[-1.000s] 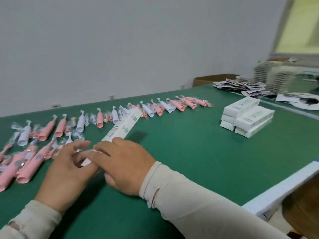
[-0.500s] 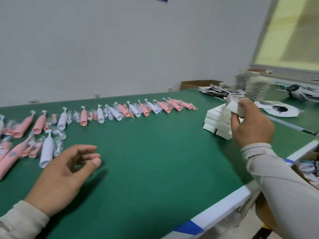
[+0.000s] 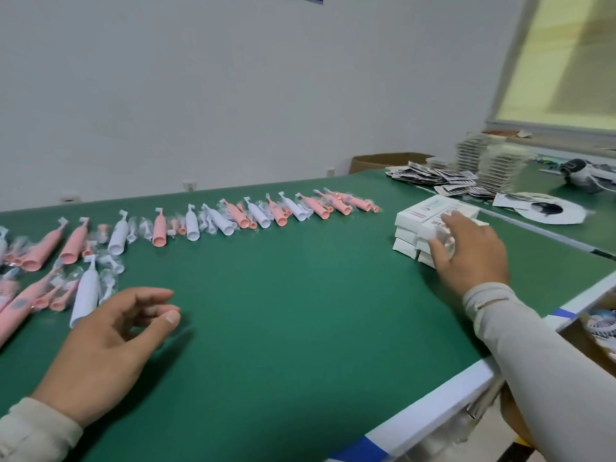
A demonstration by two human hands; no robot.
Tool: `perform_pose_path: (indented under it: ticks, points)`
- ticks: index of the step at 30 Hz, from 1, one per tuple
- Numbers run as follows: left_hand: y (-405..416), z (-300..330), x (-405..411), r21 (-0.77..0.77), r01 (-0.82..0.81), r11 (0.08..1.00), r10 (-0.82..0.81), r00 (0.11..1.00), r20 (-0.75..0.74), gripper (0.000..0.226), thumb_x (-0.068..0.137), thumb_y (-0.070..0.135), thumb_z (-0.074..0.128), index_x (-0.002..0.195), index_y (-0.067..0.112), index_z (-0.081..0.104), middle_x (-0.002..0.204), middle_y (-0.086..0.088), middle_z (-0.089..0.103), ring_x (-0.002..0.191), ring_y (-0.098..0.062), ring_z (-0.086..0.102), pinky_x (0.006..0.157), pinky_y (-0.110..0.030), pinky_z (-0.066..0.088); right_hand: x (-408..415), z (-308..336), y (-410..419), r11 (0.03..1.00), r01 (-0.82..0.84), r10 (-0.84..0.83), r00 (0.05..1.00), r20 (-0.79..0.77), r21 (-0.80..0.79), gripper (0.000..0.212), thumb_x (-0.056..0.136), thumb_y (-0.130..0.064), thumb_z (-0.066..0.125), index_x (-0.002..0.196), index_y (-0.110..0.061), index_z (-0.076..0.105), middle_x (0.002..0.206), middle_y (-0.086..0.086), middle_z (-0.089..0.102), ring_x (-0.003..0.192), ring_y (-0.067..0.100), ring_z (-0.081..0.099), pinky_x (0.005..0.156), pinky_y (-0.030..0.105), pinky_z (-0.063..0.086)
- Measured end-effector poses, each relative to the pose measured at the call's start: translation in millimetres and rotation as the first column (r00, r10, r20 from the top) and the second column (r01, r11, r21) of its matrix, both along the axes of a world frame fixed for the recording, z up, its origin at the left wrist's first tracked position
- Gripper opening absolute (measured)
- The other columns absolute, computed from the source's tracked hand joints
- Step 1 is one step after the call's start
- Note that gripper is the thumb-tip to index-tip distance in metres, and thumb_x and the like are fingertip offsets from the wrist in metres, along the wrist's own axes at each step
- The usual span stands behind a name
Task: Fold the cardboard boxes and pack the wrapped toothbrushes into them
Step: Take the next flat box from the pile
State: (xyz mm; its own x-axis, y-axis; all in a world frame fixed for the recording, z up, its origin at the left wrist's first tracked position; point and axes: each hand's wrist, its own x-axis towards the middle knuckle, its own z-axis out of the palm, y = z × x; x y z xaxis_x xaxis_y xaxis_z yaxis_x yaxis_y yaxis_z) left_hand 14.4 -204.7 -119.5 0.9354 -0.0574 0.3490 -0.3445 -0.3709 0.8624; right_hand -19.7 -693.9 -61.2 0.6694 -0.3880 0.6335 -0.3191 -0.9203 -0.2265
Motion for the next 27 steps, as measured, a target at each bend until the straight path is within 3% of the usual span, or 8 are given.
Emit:
perform_pose_path:
  ticks: [3,5,8,11,13,19,23,27]
  points:
    - [-11,13,-7,0.033,0.034,0.999,-0.033,0.999,-0.015,0.039,0.074,0.061,0.076,0.106,0.040,0.068,0.094,0.012,0.074,0.088,-0.006,0.068,0.084,-0.037,0.054,-8,2,52,0.976,-0.196,0.214,0.947,0.239,-0.096,0.029,0.090,-0.028,0.055,0.111,-0.011,0.066,0.109,0.010,0.068,0.094,0.035,0.059,0.085,0.042,0.045]
    - [-22,22,-13,0.025,0.013,1.000,-0.013,1.000,0.005,0.016,0.084,0.031,0.077,0.097,0.036,0.069,0.088,0.011,0.072,0.082,-0.004,0.066,0.080,-0.023,0.052,-1,3,110,0.888,-0.439,0.458,0.873,0.167,-0.139,0.028,0.089,-0.034,0.054,0.107,-0.017,0.067,0.101,0.001,0.069,0.087,0.024,0.062,0.078,0.035,0.046]
    - [-26,29,-23,0.071,-0.126,0.989,0.120,0.988,0.094,0.019,0.088,0.009,0.072,0.094,0.025,0.065,0.081,0.009,0.067,0.075,0.005,0.060,0.071,-0.005,0.043,21,3,216,0.716,-0.697,0.698,0.716,-0.029,0.034,0.027,0.091,-0.043,0.052,0.110,-0.029,0.065,0.101,-0.016,0.065,0.081,0.006,0.054,0.074,0.026,0.040]
    - [-14,28,-32,0.088,-0.272,0.958,0.257,0.955,0.148,0.017,0.089,0.013,0.068,0.092,0.028,0.061,0.084,0.013,0.065,0.075,0.001,0.060,0.074,-0.016,0.048,50,7,311,0.511,-0.749,0.838,0.543,-0.049,0.422,0.012,0.091,-0.036,0.062,0.101,-0.031,0.065,0.097,-0.017,0.065,0.086,0.008,0.058,0.083,0.025,0.045]
    - [-2,25,-38,0.095,-0.342,0.935,0.328,0.935,0.139,0.010,0.088,0.022,0.065,0.094,0.029,0.061,0.086,0.012,0.066,0.078,-0.009,0.063,0.077,-0.029,0.053,63,4,360,0.401,-0.707,0.871,0.492,-0.003,0.583,0.003,0.091,-0.027,0.063,0.090,-0.027,0.066,0.091,-0.011,0.068,0.090,0.014,0.064,0.089,0.028,0.049]
    - [49,36,-59,0.190,-0.511,0.838,0.486,0.858,0.166,0.015,0.084,0.042,0.055,0.095,0.034,0.059,0.095,0.016,0.065,0.084,-0.007,0.062,0.083,-0.033,0.054,63,-32,396,0.387,-0.737,0.841,0.528,0.115,0.554,0.008,0.088,-0.030,0.064,0.082,-0.035,0.064,0.090,-0.009,0.072,0.085,0.018,0.066,0.082,0.031,0.051]
    - [117,66,-67,0.394,-0.686,0.612,0.586,0.728,0.356,0.024,0.092,0.031,0.061,0.114,0.021,0.064,0.115,0.003,0.063,0.108,-0.019,0.057,0.092,-0.033,0.044,67,-37,389,0.375,-0.754,0.849,0.513,0.126,0.539,0.012,0.088,-0.031,0.066,0.077,-0.036,0.064,0.081,-0.019,0.067,0.081,0.014,0.065,0.076,0.027,0.045]
    - [197,108,-70,0.563,-0.795,0.228,0.714,0.529,0.459,0.041,0.093,0.029,0.058,0.130,0.010,0.057,0.136,-0.009,0.054,0.125,-0.030,0.045,0.105,-0.039,0.035,66,-35,394,0.350,-0.735,0.845,0.516,0.144,0.580,0.008,0.090,-0.028,0.067,0.081,-0.029,0.068,0.083,-0.017,0.068,0.082,0.012,0.064,0.077,0.027,0.044]
